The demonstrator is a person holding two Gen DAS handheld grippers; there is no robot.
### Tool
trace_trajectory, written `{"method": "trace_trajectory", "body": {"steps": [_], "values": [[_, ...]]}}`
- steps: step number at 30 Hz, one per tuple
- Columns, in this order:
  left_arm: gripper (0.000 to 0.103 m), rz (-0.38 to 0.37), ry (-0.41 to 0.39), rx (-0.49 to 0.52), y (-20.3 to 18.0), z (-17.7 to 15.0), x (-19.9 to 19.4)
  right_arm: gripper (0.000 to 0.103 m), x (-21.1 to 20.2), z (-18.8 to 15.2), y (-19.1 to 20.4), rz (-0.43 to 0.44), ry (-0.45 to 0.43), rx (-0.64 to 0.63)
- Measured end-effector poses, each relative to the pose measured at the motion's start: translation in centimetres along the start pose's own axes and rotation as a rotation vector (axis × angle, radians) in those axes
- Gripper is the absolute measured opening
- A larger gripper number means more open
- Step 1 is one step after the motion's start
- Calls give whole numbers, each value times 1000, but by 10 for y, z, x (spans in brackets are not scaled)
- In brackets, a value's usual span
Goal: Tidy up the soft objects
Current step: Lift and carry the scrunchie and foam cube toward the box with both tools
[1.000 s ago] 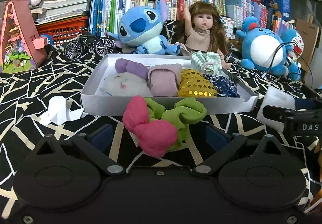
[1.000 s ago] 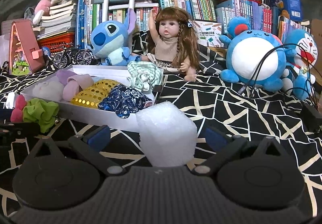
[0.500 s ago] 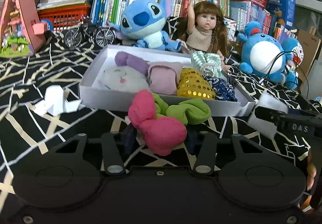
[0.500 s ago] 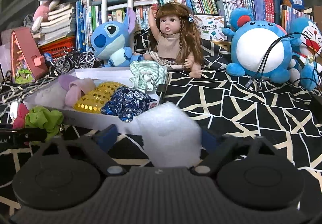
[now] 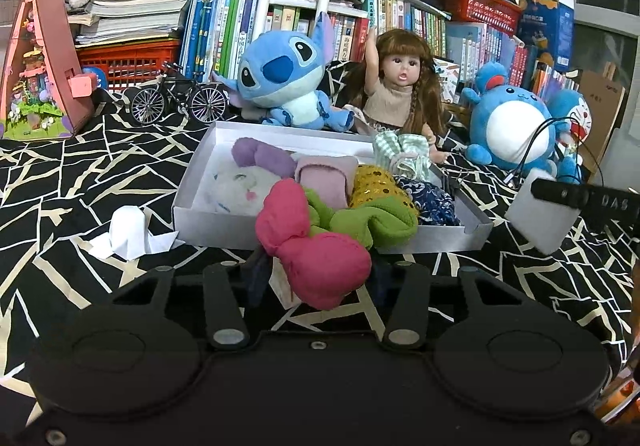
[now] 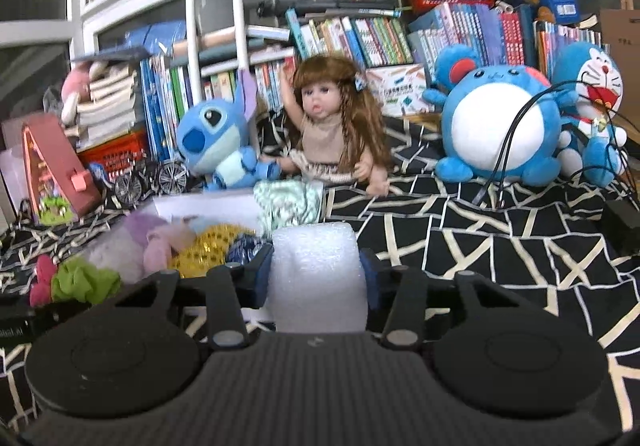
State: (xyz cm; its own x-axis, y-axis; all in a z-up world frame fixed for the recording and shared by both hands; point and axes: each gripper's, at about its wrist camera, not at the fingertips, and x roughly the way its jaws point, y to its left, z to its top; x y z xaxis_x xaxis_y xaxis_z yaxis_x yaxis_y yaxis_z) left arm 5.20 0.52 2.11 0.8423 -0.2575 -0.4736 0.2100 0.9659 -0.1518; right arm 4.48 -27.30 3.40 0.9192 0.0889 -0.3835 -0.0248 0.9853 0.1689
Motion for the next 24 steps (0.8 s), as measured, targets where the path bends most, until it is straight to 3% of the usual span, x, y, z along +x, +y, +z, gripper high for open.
{"method": "trace_trajectory", "body": {"steps": [12,24], "values": [[46,-24,-5,-32,15,-6,-20,51,-17,9,5,41,-35,28],[49,-13,2,17,16,-40,-38,51,-23,-38,42,97,18,37]]}}
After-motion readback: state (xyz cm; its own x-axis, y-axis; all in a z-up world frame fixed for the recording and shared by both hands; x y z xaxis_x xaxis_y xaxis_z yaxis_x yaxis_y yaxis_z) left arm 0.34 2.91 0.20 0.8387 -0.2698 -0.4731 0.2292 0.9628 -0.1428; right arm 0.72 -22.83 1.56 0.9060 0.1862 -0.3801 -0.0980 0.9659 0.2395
